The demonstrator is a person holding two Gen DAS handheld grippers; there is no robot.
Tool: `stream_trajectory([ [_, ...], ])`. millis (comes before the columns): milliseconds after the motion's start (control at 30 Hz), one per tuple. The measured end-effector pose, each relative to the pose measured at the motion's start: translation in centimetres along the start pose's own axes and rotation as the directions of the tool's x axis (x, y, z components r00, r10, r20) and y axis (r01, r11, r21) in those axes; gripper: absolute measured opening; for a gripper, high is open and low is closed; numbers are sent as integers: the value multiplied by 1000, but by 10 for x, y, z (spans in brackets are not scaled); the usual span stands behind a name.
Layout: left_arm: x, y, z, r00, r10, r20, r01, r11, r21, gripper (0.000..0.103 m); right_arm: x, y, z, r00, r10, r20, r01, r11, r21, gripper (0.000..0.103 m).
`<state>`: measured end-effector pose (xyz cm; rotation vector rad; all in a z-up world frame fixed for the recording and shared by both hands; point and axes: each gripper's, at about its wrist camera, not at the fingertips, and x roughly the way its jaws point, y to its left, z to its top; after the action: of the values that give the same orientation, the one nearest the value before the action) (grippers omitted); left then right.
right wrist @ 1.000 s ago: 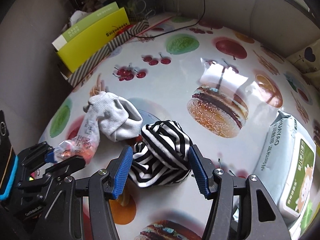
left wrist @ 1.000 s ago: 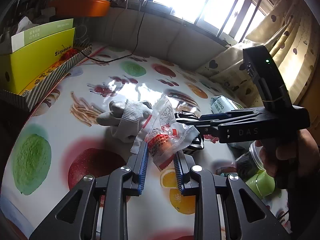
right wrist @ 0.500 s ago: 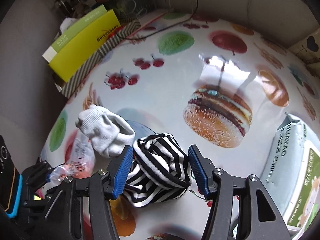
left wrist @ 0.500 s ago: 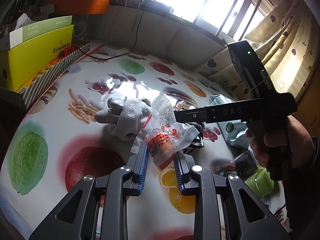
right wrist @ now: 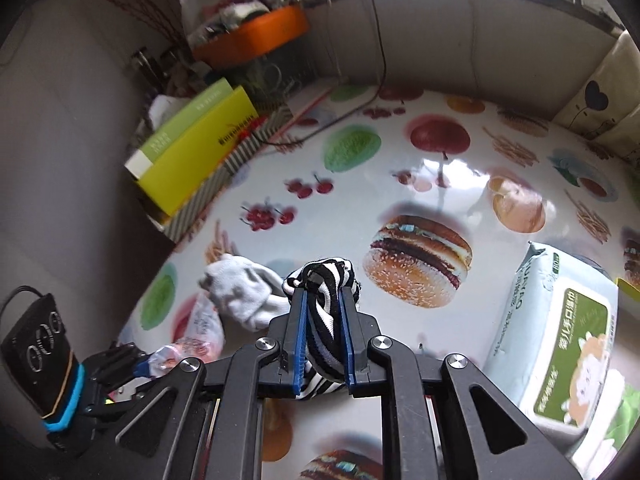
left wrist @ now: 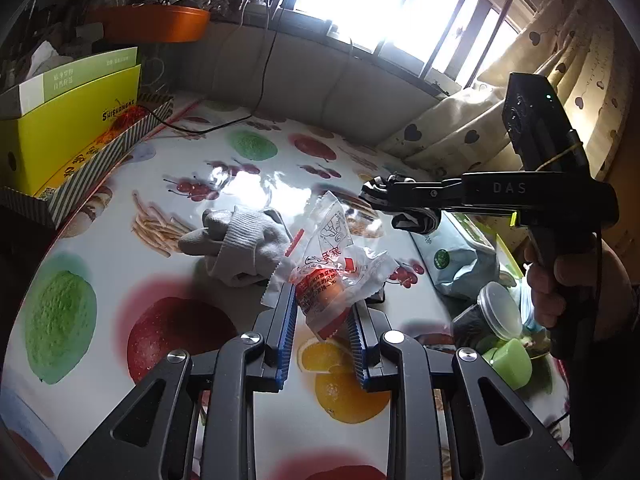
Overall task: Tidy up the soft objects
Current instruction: 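Carry the striped sock and plastic bag toward the box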
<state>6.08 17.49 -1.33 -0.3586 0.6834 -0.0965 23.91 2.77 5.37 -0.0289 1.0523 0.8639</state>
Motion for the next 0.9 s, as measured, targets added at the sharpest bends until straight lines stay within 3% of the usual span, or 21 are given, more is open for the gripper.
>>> stream_trajectory([
  [233,-15,-27,2,1000,-22,21,21,999,38,26,-45,14,-37,996,13,88,-10,1000,-27,14],
  [533,-20,-79,-7,997,-76,-1,75,990,120,26,-102,9,-94,981,-68,180,72,997,-17,14],
  [900,-27,-129,-8,993,-118,-11,118,972,204,26,-162,-13,-133,951,-135,279,127,991,46,14],
])
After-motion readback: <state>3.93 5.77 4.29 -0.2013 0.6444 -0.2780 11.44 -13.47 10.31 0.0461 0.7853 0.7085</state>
